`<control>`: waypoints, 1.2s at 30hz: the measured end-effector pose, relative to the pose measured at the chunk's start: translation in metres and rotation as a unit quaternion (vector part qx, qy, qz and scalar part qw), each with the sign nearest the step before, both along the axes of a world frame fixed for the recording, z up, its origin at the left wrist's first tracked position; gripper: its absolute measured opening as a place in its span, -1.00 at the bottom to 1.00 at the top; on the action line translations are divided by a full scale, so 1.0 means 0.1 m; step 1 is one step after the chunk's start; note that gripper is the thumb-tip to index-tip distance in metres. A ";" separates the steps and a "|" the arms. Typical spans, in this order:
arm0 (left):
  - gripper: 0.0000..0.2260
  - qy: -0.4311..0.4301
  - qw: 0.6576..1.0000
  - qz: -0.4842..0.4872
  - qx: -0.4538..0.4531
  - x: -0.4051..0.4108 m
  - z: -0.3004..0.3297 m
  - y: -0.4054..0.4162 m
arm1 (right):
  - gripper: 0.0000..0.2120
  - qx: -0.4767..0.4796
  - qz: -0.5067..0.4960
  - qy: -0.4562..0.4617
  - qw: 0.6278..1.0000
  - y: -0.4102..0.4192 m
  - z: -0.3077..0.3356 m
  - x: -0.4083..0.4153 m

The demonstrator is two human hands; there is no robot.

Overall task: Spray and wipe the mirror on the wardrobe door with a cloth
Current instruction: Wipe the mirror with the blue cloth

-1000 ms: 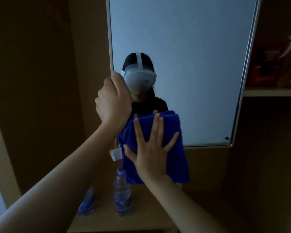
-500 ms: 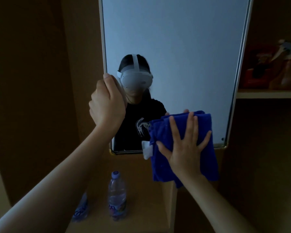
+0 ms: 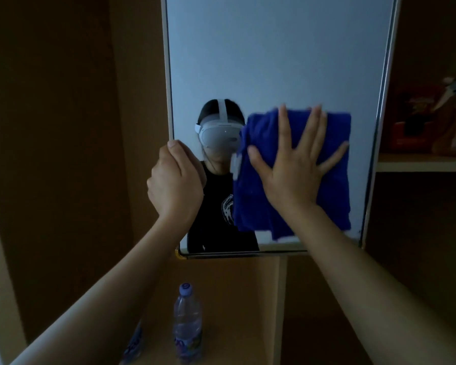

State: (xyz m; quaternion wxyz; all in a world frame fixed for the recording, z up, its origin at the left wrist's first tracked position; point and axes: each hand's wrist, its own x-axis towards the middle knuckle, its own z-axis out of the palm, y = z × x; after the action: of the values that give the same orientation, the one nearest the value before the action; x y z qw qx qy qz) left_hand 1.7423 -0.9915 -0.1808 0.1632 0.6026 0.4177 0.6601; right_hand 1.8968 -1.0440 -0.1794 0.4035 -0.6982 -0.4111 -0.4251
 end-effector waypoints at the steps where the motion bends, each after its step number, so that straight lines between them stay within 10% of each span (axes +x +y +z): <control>1: -0.53 -0.001 1.000 -0.001 -0.002 0.00 0.01 -0.01 | -0.24 0.005 0.001 -0.010 1.000 0.04 0.23 -0.06; 6: -0.48 -0.014 1.000 -0.016 -0.014 -0.02 0.04 -0.05 | -0.25 0.014 0.003 -0.041 0.999 0.23 0.67 -0.41; 12: -0.43 -0.053 0.997 -0.044 -0.036 -0.05 0.10 -0.03 | -0.23 -0.053 0.022 -0.138 0.989 0.29 -0.29 -0.53; 20: -0.38 -0.049 0.996 -0.027 -0.062 -0.02 0.11 -0.09 | -0.26 -0.042 0.007 -0.055 0.998 -0.04 -0.67 0.06; 36: -0.36 -0.021 0.997 -0.013 -0.079 -0.03 0.22 -0.12 | -0.27 0.017 0.016 -0.003 1.000 0.00 0.80 -0.05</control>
State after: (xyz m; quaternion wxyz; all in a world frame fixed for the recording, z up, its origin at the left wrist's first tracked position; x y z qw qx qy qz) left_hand 1.7394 -1.0033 -0.1585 0.2280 0.5793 0.4572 0.6352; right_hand 1.8920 -1.0438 -0.0989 0.4209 -0.6832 -0.4164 -0.4274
